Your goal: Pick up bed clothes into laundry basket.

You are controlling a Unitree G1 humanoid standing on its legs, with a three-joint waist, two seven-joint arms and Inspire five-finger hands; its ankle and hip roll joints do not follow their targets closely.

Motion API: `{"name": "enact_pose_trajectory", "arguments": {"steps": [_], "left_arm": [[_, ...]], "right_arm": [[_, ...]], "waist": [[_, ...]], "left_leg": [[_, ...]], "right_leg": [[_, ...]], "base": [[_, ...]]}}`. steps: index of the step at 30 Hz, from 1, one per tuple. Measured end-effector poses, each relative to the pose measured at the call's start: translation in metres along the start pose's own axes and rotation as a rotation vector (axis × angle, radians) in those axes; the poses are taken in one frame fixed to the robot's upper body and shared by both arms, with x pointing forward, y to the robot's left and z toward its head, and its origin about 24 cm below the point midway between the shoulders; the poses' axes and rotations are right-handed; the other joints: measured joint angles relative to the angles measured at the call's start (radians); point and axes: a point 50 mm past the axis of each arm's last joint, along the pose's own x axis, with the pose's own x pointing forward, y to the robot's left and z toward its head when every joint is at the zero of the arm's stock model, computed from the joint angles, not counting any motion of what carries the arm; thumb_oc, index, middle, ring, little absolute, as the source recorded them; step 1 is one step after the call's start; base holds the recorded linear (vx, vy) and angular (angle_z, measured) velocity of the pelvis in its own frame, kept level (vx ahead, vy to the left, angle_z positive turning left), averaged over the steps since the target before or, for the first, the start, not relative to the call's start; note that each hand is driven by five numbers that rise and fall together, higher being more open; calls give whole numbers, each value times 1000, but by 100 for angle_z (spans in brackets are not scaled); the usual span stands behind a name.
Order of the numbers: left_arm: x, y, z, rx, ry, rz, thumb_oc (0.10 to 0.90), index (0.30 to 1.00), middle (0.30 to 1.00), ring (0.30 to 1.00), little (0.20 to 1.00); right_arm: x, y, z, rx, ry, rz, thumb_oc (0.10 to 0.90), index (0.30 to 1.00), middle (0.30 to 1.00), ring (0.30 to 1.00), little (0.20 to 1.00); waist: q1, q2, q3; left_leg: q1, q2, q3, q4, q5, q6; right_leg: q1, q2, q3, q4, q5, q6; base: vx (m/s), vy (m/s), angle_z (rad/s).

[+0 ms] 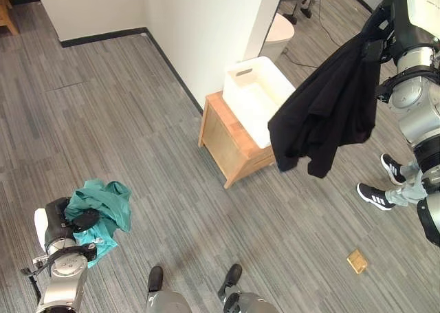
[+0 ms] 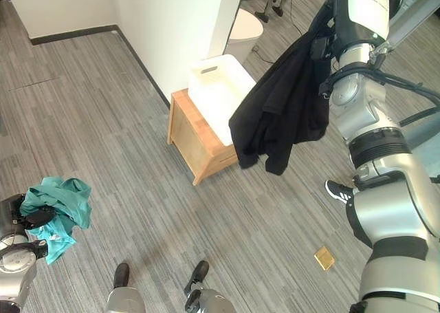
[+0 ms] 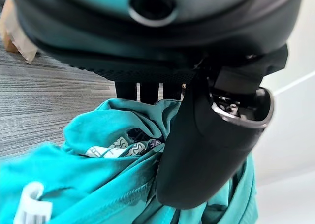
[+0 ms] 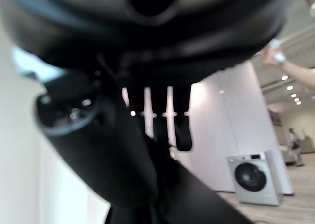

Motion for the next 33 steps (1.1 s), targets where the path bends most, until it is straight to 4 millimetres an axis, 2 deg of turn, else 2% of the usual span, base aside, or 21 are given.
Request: {"name": "enact_pose_trajectory", "arguments": {"steps": [1,4,6,9,11,14,16,17,18,19,20,22,23,25,26,27,28,29,30,32,33], "left_arm": [[-3,-9,-1,-49,23,-10,400,300,300,300,300],[-10,-19,3,-52,-7,-72,400,300,300,300,300],[-13,-25,3,-64,-9,-91,400,300,300,300,300],[-23,-27,-11,-43,30,-126,400,300,300,300,300],[-29,-29,-20,-43,59,-135,400,300,300,300,300],[-31,-27,-25,-37,74,-134,400,300,300,300,300],[-31,-18,-27,-45,76,-103,400,300,300,300,300],[-31,-15,-26,-48,71,-94,400,300,300,300,300],[-32,-15,-27,-44,73,-97,400,300,300,300,300],[-32,-15,-27,-44,73,-97,400,300,300,300,300],[-29,-3,-30,-15,76,-72,400,300,300,300,300],[-28,-1,-31,-3,80,-73,400,300,300,300,300],[-29,-4,-30,-1,77,-82,400,300,300,300,300],[-28,-4,-28,0,69,-85,400,300,300,300,300],[-27,0,-30,9,70,-82,400,300,300,300,300],[-25,7,-32,13,68,-89,400,300,300,300,300],[-24,13,-35,6,83,-71,400,300,300,300,300],[-21,24,-36,-12,97,-41,400,300,300,300,300],[-17,31,-37,-12,106,-28,400,300,300,300,300],[-19,31,-41,-32,128,-39,400,300,300,300,300],[-24,33,-49,-25,151,-48,400,300,300,300,300]], "right_arm": [[-1,-4,3,-21,-44,3,400,300,300,300,300],[4,-12,28,23,-139,-28,400,300,300,300,300],[7,-17,41,36,-178,-47,400,300,300,300,300],[8,-20,61,67,-239,-62,400,300,300,300,300],[8,-20,60,56,-237,-62,400,300,300,300,300],[9,-15,53,33,-200,-46,400,300,300,300,300],[9,-8,52,36,-185,-29,400,300,300,300,300],[8,-3,50,24,-174,-12,400,300,300,300,300],[8,-3,48,20,-165,-12,400,300,300,300,300],[8,-3,48,20,-165,-12,400,300,300,300,300],[8,2,46,19,-151,-2,400,300,300,300,300],[7,6,39,9,-128,13,400,300,300,300,300],[7,7,34,5,-103,17,400,300,300,300,300],[7,7,30,9,-84,13,400,300,300,300,300],[8,6,31,12,-86,11,400,300,300,300,300],[8,4,35,23,-109,5,400,300,300,300,300],[8,2,40,34,-129,-3,400,300,300,300,300],[8,1,46,42,-158,-8,400,300,300,300,300],[7,-4,48,34,-180,-16,400,300,300,300,300],[8,-15,52,31,-210,-42,400,300,300,300,300],[8,-14,51,22,-211,-35,400,300,300,300,300]], "waist": [[-6,18,-25],[8,36,-47],[4,39,-49],[16,45,-51],[26,50,-50],[65,47,-50],[77,25,-40],[88,14,-40],[92,17,-42],[92,17,-42],[114,10,-33],[92,-5,-25],[84,-12,-22],[86,-30,-26],[92,-29,-20],[87,-41,-27],[83,-43,-26],[64,-48,-30],[50,-46,-28],[60,14,-12],[58,26,-12]], "left_leg": [[-13,9,-4,-12,-4,38],[-18,32,2,-55,33,26],[-25,30,8,-51,44,31],[-25,10,33,-47,51,40],[-23,-11,33,-42,54,44],[-20,-34,28,-9,54,44],[-57,-43,28,103,28,44],[-70,-56,12,81,-22,51],[-48,-74,1,11,-21,53],[-48,-74,1,11,-21,53],[-10,-72,26,-57,50,101],[1,-67,22,-58,48,103],[10,-56,23,-63,48,103],[14,-57,29,-68,43,104],[13,-58,22,-69,42,101],[14,-57,17,-75,35,91],[14,-52,9,-77,36,86],[11,-47,-11,-84,45,67],[-3,-41,-38,-86,51,49],[-14,23,-41,-83,69,25],[-17,30,-33,-82,77,26]], "right_leg": [[-8,3,-5,-13,20,-14],[4,40,-26,-55,39,-39],[1,38,-43,-52,33,-41],[6,27,-37,-60,33,-40],[21,14,-40,-80,37,-34],[74,17,-13,-187,92,-33],[124,14,-11,-245,124,-40],[127,2,-2,-244,128,-45],[126,18,6,-240,128,-44],[126,18,6,-240,128,-44],[105,32,38,-186,106,-19],[85,22,35,-114,89,6],[80,6,31,-99,68,37],[98,-45,-37,-144,60,52],[111,-74,-41,-192,72,70],[123,-92,-41,-242,99,115],[131,-102,-39,-254,115,128],[152,-104,-21,-253,166,129],[172,-95,12,-246,137,112],[172,-33,7,-244,121,82],[171,-25,4,-244,114,74]], "base": [[82,-40,35],[163,-79,23],[116,-63,21],[126,26,3],[79,52,8],[113,29,-11],[112,-1,-1],[160,-4,-17],[124,-1,-16],[131,-14,-65],[62,-65,-47],[148,-146,-19],[211,-152,-3],[242,-138,-8],[258,-146,-9],[287,-156,-1],[259,-137,20],[232,-107,59],[207,-89,66],[233,-115,25],[242,-148,1]]}}
